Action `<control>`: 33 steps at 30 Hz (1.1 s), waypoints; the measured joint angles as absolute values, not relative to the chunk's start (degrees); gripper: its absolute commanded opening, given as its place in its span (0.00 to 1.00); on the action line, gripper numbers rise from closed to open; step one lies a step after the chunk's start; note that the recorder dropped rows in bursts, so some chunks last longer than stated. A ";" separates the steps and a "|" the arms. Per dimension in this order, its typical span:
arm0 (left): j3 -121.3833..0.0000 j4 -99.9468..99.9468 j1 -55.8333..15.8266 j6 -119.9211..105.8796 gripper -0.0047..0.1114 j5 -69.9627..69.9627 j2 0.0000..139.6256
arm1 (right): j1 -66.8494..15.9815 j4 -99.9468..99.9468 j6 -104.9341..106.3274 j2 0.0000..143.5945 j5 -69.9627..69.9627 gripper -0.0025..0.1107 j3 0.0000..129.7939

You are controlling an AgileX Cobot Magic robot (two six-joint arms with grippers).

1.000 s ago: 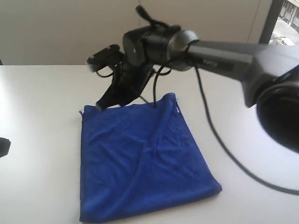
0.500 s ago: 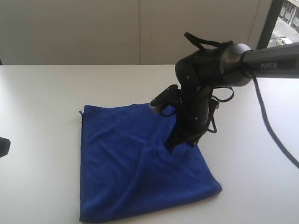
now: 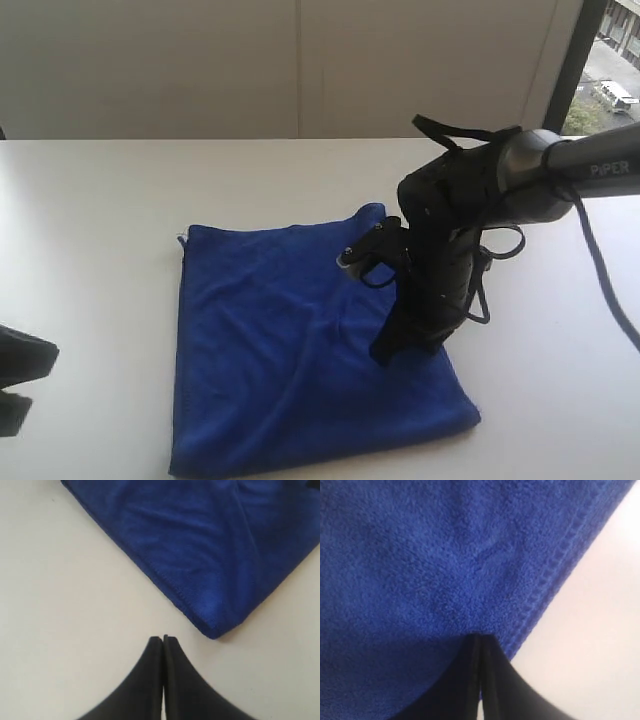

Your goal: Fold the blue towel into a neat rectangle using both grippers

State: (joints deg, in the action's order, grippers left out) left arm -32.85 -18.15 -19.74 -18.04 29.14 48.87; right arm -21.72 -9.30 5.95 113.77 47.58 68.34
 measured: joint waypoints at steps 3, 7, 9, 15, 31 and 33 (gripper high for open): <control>-37.48 -18.15 -19.74 -18.04 0.04 31.06 58.15 | -21.72 -8.80 5.60 112.23 47.06 0.02 65.61; -46.36 -18.89 -19.74 -19.38 0.04 33.28 69.71 | -21.72 -7.59 5.60 109.93 45.86 0.02 62.33; -50.62 -19.77 -19.74 -20.41 0.04 34.38 75.11 | -21.72 -6.89 5.60 108.89 45.76 0.02 61.00; -62.39 -21.08 -19.43 -24.24 0.04 34.44 86.38 | -21.72 -5.82 5.49 106.30 43.18 0.02 59.26; -97.04 -51.77 -2.71 -58.01 0.04 58.17 118.93 | 1.28 33.94 47.66 104.33 51.51 0.02 76.95; -98.77 -54.03 -2.06 -59.44 0.04 58.98 122.24 | 4.38 40.01 52.31 107.32 53.81 0.02 79.73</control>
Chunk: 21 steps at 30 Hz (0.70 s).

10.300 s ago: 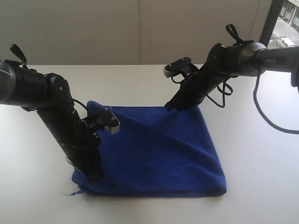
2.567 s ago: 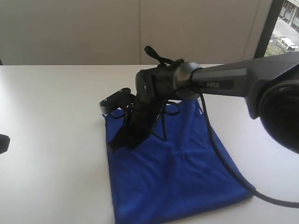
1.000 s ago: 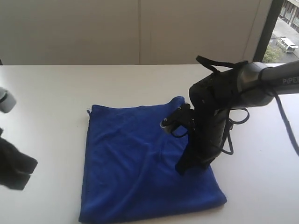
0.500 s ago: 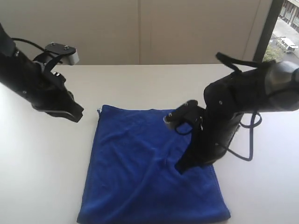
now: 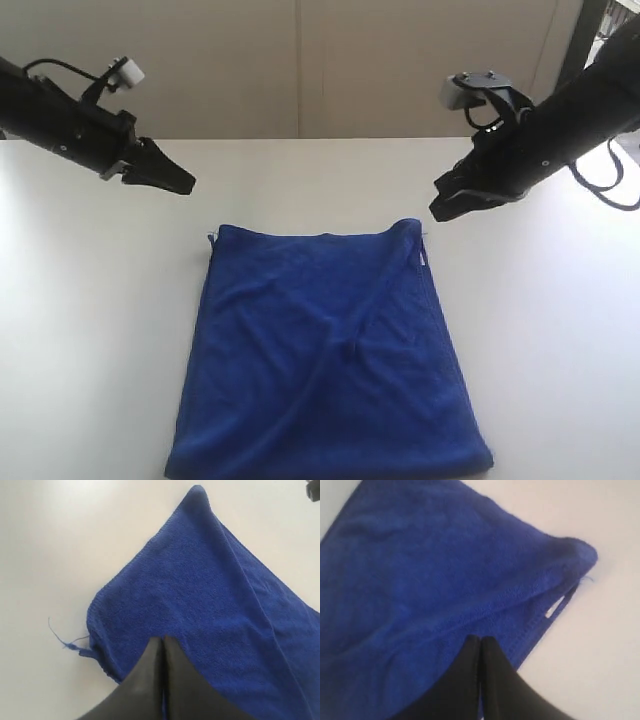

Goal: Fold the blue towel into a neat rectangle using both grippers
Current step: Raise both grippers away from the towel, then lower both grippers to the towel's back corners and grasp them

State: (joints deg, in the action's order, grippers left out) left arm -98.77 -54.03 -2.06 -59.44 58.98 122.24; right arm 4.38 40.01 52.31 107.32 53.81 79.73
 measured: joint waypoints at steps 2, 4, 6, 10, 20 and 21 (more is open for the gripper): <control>-99.99 -55.82 -2.06 -61.07 0.10 59.48 125.46 | 6.43 43.23 54.16 110.66 54.33 0.02 81.69; -100.77 -57.53 -2.06 -62.47 0.22 59.94 127.81 | 7.78 44.77 54.95 113.60 54.47 0.02 83.25; -101.36 -59.86 -2.06 -64.62 0.38 60.27 129.73 | 8.25 45.35 55.27 115.63 54.47 0.02 83.96; -101.74 -62.13 -2.19 -68.54 0.53 57.90 131.42 | 8.34 46.01 55.48 118.44 54.00 0.02 84.30; -101.78 -62.83 -5.62 -70.33 0.52 48.25 132.76 | 8.34 46.19 55.59 120.30 51.66 0.02 84.35; -101.78 -62.83 -6.08 -70.45 0.52 47.28 132.76 | 8.34 46.19 55.59 120.30 51.66 0.02 84.35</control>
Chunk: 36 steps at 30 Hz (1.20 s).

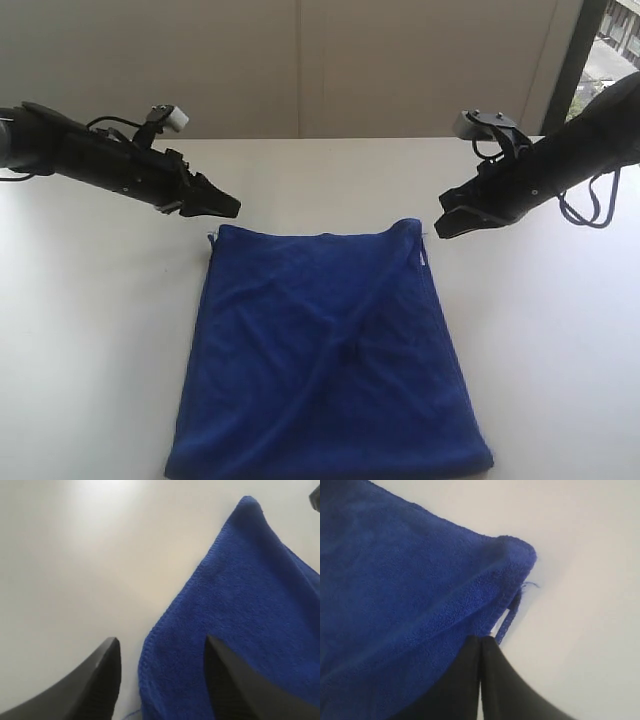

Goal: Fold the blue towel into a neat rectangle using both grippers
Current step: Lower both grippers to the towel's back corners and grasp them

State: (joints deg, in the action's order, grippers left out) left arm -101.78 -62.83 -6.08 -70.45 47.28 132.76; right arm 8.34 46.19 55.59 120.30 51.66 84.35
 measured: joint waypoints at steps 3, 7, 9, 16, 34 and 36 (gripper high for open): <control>-101.78 -62.57 -6.68 -70.57 0.52 45.23 132.76 | 8.34 46.19 55.59 120.30 51.66 0.02 84.35; -101.78 -62.35 -6.70 -70.57 0.52 44.95 133.58 | 8.34 46.19 55.59 120.30 51.66 0.02 84.35; -101.78 -62.11 -6.70 -70.57 0.52 44.95 134.42 | 8.34 46.19 55.59 120.30 51.66 0.02 84.35; -101.78 -61.71 -6.70 -70.57 0.39 45.06 135.36 | 8.34 46.19 55.59 120.30 51.66 0.02 84.35; -102.22 -61.71 -6.70 -70.57 0.04 50.58 135.36 | 8.34 46.19 55.59 120.30 47.31 0.21 84.35; -102.88 -61.71 -6.70 -70.57 0.04 52.85 135.06 | 8.34 46.77 55.86 120.39 45.12 0.40 84.35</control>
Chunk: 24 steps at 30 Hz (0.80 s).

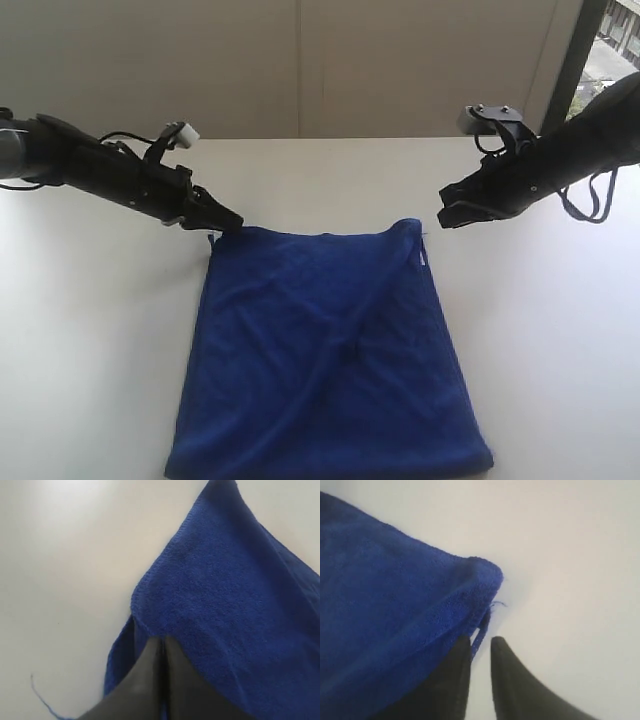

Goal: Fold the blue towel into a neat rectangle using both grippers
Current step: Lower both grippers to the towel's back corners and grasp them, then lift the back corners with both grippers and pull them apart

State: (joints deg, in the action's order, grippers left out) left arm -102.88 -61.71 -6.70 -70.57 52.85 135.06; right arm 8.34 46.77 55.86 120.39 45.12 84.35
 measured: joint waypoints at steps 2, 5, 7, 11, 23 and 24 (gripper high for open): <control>-102.97 -61.71 -6.70 -70.57 0.04 53.44 133.77 | 8.34 50.06 58.24 121.43 42.78 0.42 85.06; -102.97 -61.71 -6.70 -70.57 0.04 53.91 131.09 | 7.85 55.35 61.83 126.60 42.78 0.41 90.05; -102.97 -61.71 -6.70 -70.57 0.04 54.16 130.36 | 7.33 56.06 62.09 129.19 42.88 0.41 92.79; -102.97 -61.71 -6.70 -70.57 0.04 54.35 129.56 | 6.70 56.41 62.09 134.06 45.60 0.41 98.21; -102.97 -61.71 -6.70 -70.57 0.04 54.24 129.45 | 6.70 56.52 62.09 135.62 52.30 0.27 99.50; -102.97 -61.67 -6.70 -70.57 0.04 54.24 129.45 | 6.70 56.52 62.09 135.62 52.35 0.25 99.50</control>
